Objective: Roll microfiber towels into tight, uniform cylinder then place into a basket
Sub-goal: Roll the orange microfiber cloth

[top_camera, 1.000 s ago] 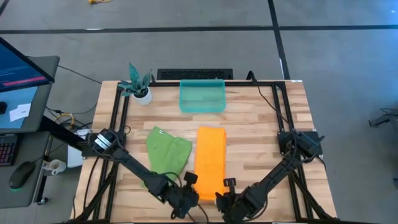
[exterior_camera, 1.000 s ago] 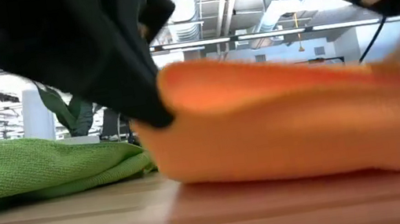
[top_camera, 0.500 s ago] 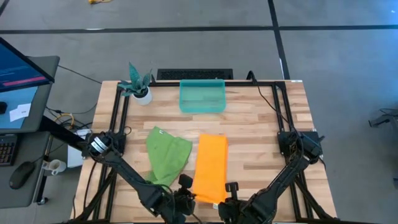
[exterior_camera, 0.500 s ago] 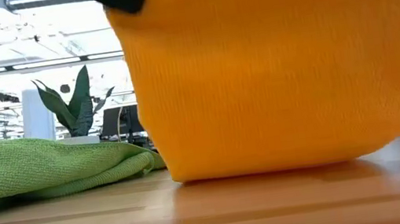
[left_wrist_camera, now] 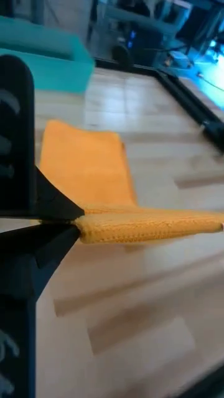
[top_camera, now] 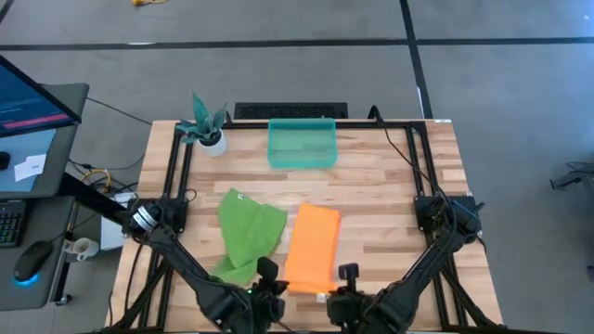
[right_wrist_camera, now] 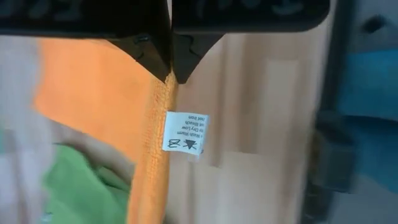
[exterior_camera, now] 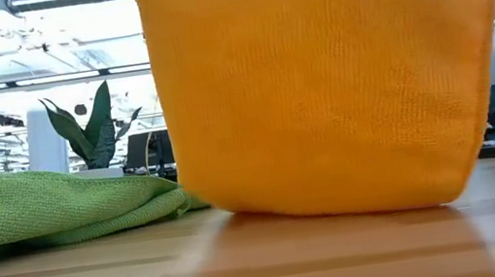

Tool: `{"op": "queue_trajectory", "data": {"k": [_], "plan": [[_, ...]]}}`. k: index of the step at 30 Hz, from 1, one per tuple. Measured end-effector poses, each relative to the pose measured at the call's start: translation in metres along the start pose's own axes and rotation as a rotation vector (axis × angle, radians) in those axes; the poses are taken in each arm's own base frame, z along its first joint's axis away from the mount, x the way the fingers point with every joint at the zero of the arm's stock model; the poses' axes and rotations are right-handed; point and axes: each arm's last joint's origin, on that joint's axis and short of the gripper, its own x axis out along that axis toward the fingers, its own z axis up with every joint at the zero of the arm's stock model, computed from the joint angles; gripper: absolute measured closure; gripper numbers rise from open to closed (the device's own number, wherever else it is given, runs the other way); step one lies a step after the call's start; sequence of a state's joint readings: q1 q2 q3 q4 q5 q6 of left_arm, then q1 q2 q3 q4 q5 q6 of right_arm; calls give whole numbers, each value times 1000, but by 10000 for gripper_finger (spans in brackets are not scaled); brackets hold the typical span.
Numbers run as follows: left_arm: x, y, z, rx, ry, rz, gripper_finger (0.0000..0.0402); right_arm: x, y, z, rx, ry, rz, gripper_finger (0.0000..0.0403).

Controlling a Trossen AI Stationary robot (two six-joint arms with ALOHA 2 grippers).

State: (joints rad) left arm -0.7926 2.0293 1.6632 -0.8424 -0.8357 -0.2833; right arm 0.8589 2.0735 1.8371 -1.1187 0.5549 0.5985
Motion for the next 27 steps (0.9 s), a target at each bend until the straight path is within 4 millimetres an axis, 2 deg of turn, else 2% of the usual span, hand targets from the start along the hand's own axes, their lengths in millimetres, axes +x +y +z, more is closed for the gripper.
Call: {"op": "queue_trajectory", "data": {"k": [6, 15, 22, 27], "plan": [[28, 18, -12, -39, 99, 84, 401, 21, -22, -5, 43, 77, -140, 392], [81, 48, -36, -68, 204, 194, 401, 75, -58, -26, 70, 244, -287, 389], [119, 72, -47, -82, 243, 159, 401, 102, -85, -38, 95, 355, -341, 394], [133, 86, -52, -99, 269, 162, 401, 115, -99, -45, 111, 399, -376, 389]]}}
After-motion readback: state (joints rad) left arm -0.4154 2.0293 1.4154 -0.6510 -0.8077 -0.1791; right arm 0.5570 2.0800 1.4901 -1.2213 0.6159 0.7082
